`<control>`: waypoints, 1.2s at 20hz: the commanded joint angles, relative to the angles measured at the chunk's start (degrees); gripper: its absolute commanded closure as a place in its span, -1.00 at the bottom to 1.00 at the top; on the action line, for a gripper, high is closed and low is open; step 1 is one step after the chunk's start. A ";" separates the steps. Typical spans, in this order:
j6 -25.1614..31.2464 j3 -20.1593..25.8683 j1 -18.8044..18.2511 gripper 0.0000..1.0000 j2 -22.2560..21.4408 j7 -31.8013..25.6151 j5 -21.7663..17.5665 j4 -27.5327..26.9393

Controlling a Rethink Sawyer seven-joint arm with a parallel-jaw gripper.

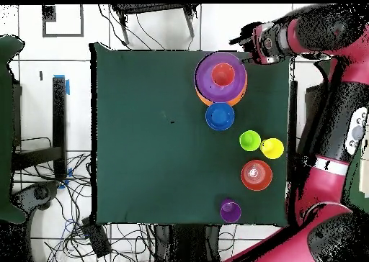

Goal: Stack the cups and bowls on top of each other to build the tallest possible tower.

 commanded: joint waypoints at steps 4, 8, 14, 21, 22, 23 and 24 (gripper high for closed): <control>-9.91 -17.85 1.16 -1.00 0.08 4.63 1.91 10.02; -11.02 -20.62 2.56 -1.00 -1.48 3.06 2.74 9.12; -21.99 -25.48 3.48 -1.00 -11.33 0.59 -2.75 13.37; -23.95 -27.58 5.69 -1.00 -19.83 -5.97 -2.02 13.78; -25.06 -27.71 5.96 -1.00 -20.81 -7.12 -2.06 14.02; -25.18 -27.91 6.25 -1.00 -21.09 -7.92 -1.76 13.67; -25.47 -28.26 6.75 -1.00 -21.56 -8.62 -2.08 13.04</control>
